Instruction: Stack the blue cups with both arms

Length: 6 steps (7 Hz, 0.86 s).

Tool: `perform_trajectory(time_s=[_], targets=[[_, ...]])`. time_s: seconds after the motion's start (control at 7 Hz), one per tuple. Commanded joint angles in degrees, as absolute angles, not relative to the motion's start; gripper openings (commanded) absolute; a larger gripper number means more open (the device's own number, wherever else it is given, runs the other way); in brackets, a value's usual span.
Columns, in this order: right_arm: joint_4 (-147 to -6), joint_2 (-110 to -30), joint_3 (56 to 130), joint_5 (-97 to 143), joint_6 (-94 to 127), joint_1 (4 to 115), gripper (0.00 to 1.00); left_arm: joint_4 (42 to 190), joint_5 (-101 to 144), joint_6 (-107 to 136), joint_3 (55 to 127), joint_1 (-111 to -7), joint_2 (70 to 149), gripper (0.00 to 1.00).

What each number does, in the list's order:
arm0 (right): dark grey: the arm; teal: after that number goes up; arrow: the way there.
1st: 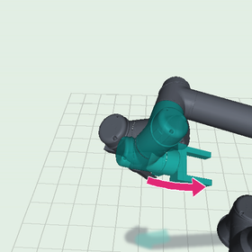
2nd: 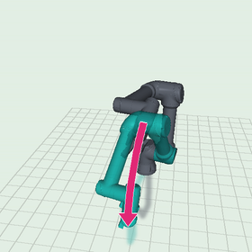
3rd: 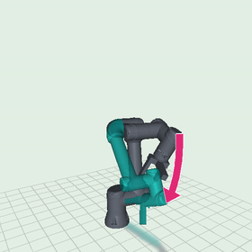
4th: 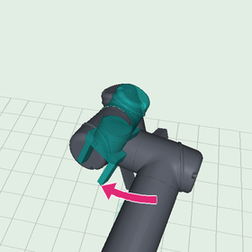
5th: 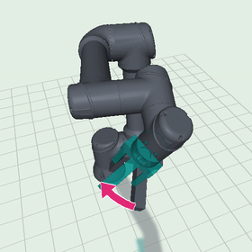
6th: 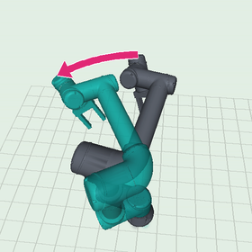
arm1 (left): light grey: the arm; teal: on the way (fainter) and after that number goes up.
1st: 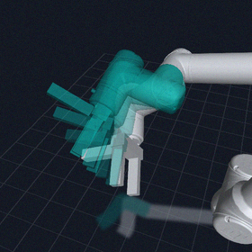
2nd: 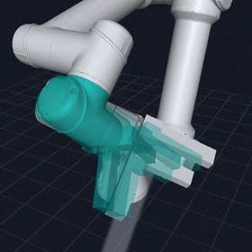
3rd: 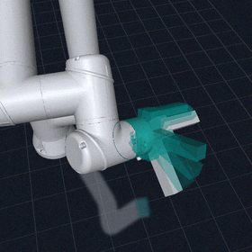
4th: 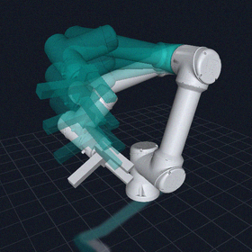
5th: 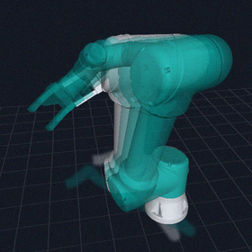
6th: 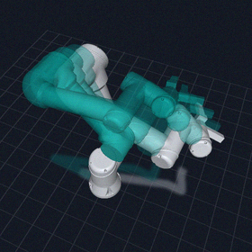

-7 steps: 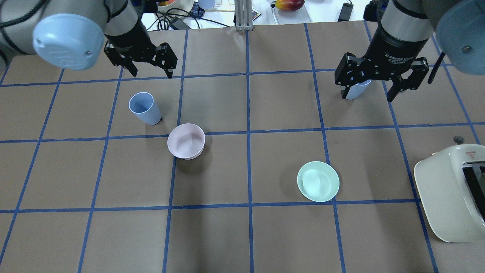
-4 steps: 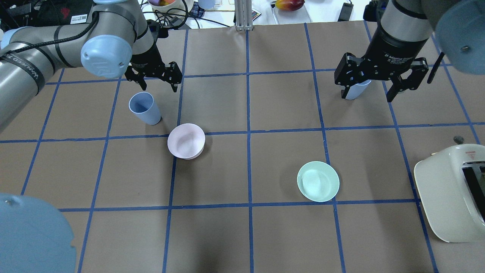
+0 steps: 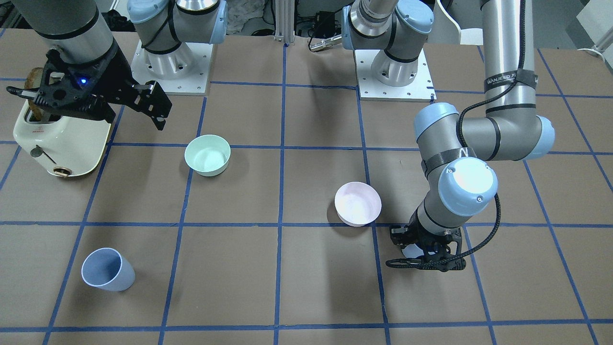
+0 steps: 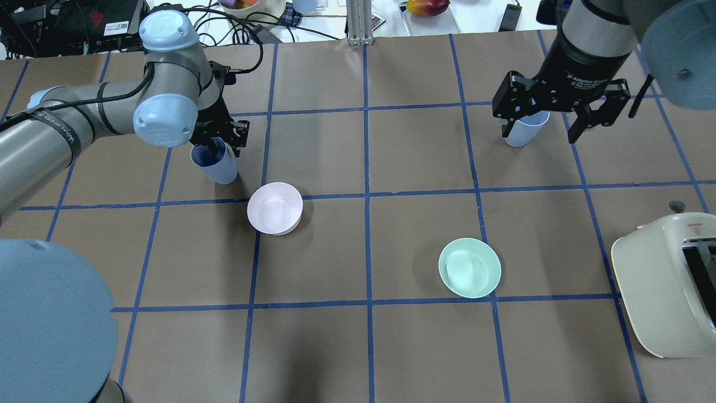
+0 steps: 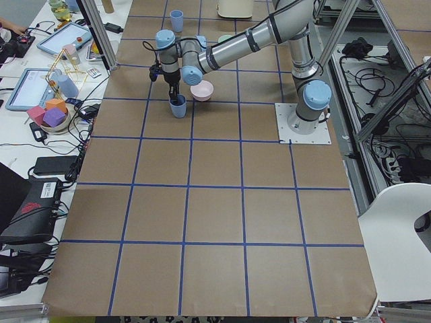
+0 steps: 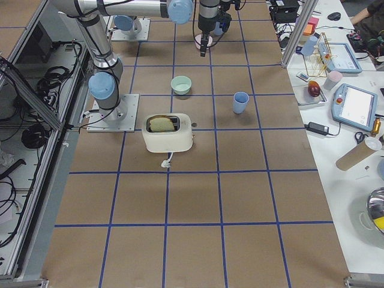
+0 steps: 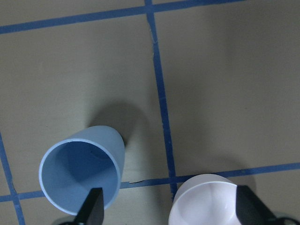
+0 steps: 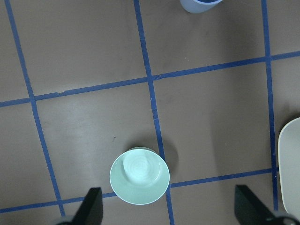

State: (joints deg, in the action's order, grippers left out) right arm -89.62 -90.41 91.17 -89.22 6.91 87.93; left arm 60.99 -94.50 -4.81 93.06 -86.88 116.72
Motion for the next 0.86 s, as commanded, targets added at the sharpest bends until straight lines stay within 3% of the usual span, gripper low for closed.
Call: perform_trajectory(time_s=[0.0, 0.43, 0.71], targets=[[-90.8, -89.1, 90.6, -90.0, 6.7, 87.1, 1.00, 59.8, -93.7, -4.1, 92.6, -89.5, 115.8, 0.00], [-103.8, -81.3, 90.4, -89.3, 2.0, 81.1, 1.00, 60.7, -91.7, 13.2, 83.0, -102.3, 117.2, 0.00], [-112.1, -74.7, 90.4, -89.0, -3.4, 78.1, 1.00, 58.7, -89.5, 22.6, 82.6, -107.6, 119.7, 0.00]])
